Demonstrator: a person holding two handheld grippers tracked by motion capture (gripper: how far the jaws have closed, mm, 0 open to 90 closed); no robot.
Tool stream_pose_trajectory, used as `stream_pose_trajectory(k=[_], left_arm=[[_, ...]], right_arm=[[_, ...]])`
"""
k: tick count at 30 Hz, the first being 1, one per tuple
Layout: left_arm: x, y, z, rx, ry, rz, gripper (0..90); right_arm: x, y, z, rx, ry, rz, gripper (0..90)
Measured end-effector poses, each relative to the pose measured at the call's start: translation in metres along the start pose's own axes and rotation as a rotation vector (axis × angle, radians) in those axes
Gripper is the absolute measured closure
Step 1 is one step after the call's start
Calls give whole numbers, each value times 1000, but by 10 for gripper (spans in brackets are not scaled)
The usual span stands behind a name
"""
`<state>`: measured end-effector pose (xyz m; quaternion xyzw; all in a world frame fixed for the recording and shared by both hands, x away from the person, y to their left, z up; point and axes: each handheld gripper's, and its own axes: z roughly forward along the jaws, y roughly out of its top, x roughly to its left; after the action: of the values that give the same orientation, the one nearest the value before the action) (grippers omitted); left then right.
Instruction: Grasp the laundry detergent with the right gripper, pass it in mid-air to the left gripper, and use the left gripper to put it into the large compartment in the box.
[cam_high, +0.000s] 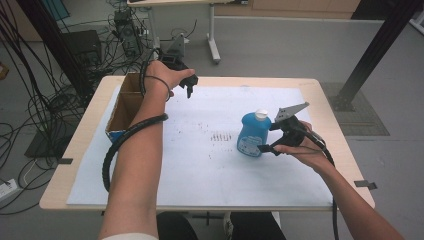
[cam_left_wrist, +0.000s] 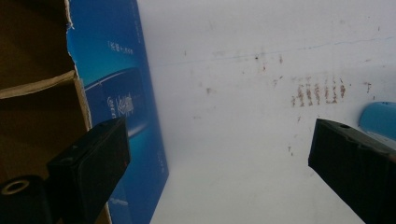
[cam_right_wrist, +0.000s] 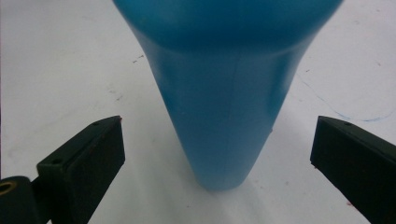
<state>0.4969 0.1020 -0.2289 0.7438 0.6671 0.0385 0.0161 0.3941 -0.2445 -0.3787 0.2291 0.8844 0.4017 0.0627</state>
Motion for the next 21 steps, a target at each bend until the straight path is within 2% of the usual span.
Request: stream_pose_trajectory(k=[15,21], left_arm=[[-2,2,2,5,-1,10,61],[-2,2,2,7,-1,10,60]], right_arm=[[4,-8,14,-73,-17,8,26],[5,-10,18,-83,-21,11,24]])
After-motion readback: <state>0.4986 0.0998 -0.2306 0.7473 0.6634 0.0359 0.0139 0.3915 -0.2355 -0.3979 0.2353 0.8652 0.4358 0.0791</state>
